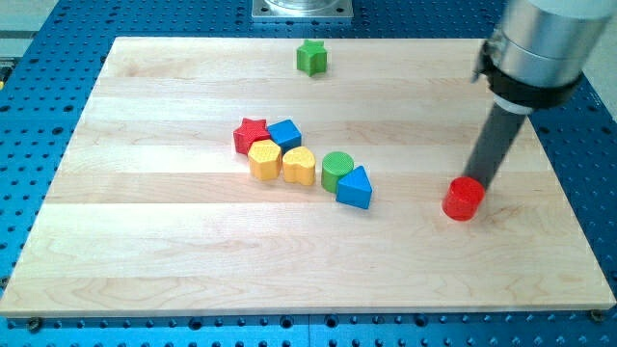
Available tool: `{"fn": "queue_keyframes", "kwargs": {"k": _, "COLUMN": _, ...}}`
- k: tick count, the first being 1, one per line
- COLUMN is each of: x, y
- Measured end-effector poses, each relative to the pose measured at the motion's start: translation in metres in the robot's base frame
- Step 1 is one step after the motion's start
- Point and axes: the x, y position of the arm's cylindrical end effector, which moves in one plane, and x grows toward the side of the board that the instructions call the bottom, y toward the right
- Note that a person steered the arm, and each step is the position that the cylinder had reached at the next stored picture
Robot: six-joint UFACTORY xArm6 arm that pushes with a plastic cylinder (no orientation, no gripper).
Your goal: Push the red circle to the bottom right side of the board
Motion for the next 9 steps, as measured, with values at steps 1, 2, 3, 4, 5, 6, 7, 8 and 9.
{"fn": "queue_keyframes", "kwargs": {"k": 1, "x": -0.035, "y": -0.016}}
{"fn": "queue_keyframes", "kwargs": {"k": 2, "x": -0.026, "y": -0.041}}
{"fn": "queue_keyframes", "kwargs": {"k": 3, "x": 0.031, "y": 0.018}}
{"fn": "queue_keyframes", "kwargs": {"k": 4, "x": 0.005, "y": 0.004}}
{"fn": "queue_keyframes", "kwargs": {"k": 5, "x": 0.008, "y": -0.045}}
{"fn": "queue_keyframes", "kwargs": {"k": 6, "x": 0.04, "y": -0.057}}
{"fn": "queue_keyframes", "kwargs": {"k": 7, "x": 0.046, "y": -0.057}}
{"fn": "queue_keyframes", "kwargs": {"k": 8, "x": 0.051, "y": -0.044}}
{"fn": "queue_keyframes", "kwargs": {"k": 9, "x": 0.052, "y": -0.02}}
